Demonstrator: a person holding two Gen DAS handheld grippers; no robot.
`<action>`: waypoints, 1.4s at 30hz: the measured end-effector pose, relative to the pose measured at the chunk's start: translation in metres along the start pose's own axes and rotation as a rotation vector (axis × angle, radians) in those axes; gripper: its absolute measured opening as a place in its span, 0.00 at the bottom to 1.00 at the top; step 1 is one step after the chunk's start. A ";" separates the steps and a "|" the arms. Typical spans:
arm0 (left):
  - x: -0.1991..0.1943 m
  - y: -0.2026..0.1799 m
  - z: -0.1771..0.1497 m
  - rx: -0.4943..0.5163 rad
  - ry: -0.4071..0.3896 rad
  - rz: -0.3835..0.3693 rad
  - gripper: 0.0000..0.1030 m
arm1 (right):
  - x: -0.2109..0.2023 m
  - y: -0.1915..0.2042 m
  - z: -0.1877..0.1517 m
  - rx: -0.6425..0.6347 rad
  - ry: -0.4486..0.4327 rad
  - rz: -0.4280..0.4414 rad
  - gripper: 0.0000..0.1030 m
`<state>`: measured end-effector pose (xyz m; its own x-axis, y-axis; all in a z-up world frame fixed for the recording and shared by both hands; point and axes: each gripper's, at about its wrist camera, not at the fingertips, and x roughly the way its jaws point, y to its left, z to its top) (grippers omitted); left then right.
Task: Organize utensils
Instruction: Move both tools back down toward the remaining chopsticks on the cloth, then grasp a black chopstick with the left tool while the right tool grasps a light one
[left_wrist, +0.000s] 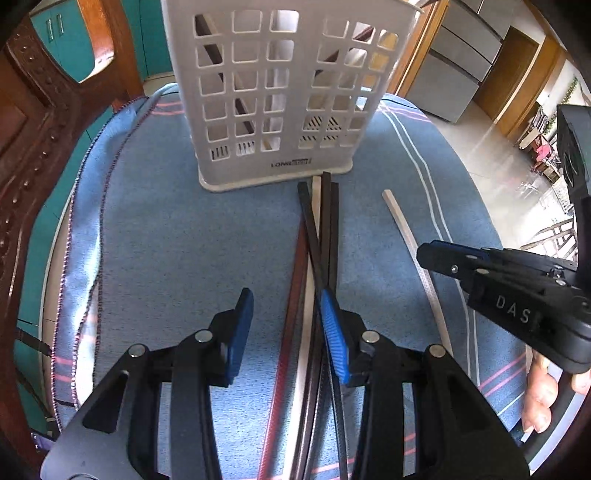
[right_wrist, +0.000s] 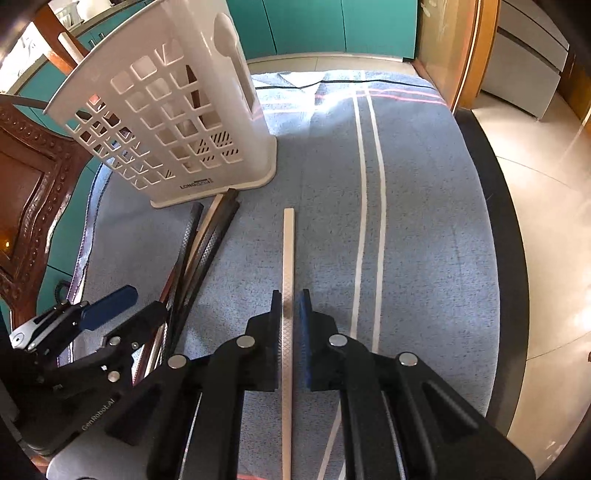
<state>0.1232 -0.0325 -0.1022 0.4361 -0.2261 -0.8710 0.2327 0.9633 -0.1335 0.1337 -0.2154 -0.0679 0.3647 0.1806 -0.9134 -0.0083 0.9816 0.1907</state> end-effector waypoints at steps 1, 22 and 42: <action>0.001 -0.001 -0.001 0.002 -0.001 -0.002 0.38 | 0.000 0.000 0.001 0.001 0.001 -0.002 0.09; 0.011 0.026 0.017 -0.089 -0.014 0.031 0.29 | 0.014 0.010 -0.005 -0.011 -0.001 -0.033 0.15; 0.034 0.004 0.041 -0.033 -0.058 0.151 0.29 | 0.022 0.028 -0.006 -0.127 -0.090 -0.162 0.16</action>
<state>0.1743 -0.0418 -0.1130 0.5139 -0.0849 -0.8537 0.1320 0.9911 -0.0192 0.1363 -0.1838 -0.0845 0.4524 0.0197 -0.8916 -0.0577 0.9983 -0.0072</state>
